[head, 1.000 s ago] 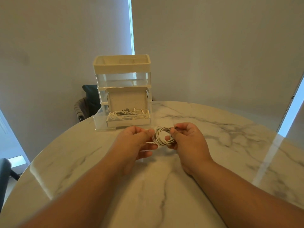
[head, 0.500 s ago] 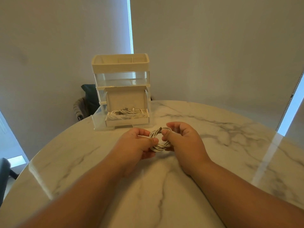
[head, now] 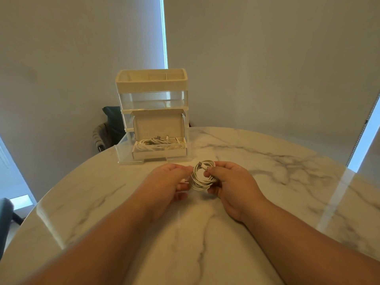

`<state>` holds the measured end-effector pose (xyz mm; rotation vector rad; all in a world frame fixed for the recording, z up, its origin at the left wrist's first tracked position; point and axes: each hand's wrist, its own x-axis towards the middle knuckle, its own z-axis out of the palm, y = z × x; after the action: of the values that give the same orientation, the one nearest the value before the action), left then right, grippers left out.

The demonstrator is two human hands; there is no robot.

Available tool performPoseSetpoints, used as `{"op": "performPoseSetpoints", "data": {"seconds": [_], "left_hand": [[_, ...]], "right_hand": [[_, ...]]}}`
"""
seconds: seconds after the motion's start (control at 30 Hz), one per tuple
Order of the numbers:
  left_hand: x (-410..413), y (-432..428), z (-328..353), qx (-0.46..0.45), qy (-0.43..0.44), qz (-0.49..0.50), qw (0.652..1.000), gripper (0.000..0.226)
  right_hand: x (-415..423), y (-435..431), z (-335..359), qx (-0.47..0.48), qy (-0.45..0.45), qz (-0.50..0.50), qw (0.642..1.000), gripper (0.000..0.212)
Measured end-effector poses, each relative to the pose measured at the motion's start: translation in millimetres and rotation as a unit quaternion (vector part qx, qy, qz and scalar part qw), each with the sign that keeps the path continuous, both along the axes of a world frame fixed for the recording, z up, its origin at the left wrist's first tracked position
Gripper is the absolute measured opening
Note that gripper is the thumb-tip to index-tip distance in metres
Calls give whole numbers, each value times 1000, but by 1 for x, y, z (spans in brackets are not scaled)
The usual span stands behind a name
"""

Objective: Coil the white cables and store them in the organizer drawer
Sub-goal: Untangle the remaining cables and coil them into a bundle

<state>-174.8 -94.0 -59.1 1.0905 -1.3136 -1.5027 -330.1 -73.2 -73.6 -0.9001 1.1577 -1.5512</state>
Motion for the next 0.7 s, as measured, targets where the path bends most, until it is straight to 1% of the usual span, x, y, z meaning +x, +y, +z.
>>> {"op": "performPoseSetpoints", "data": {"seconds": [0.1,0.17,0.27,0.33,0.37,0.43,0.47,0.57,0.63,0.7], "left_hand": [[5,-3,7,46,40,45,997,21],[9,-3,9,77,64,64,993,23],[9,-1,9,111,77,79,988,24],[7,3,9,133,86,65,985,20],[4,6,8,141,92,42,985,23],[-2,11,3,121,83,2,989,34],[-5,12,2,99,83,-2,992,34],[-6,10,2,58,106,27,992,18],[-3,6,3,49,99,44,993,20],[1,1,2,25,59,55,996,25]], "right_hand": [[0,1,2,4,-13,8,1000,7],[0,1,3,8,-19,13,1000,11],[0,2,4,4,-42,15,999,13],[0,2,4,-4,-63,17,998,17],[0,3,4,-8,-71,18,997,18],[-1,4,5,-17,-81,26,996,20],[-1,5,5,-20,-86,34,995,20],[-1,6,8,-23,-90,67,993,17],[-1,7,9,-21,-87,86,992,14],[-2,6,9,-16,-94,94,991,13]]}}
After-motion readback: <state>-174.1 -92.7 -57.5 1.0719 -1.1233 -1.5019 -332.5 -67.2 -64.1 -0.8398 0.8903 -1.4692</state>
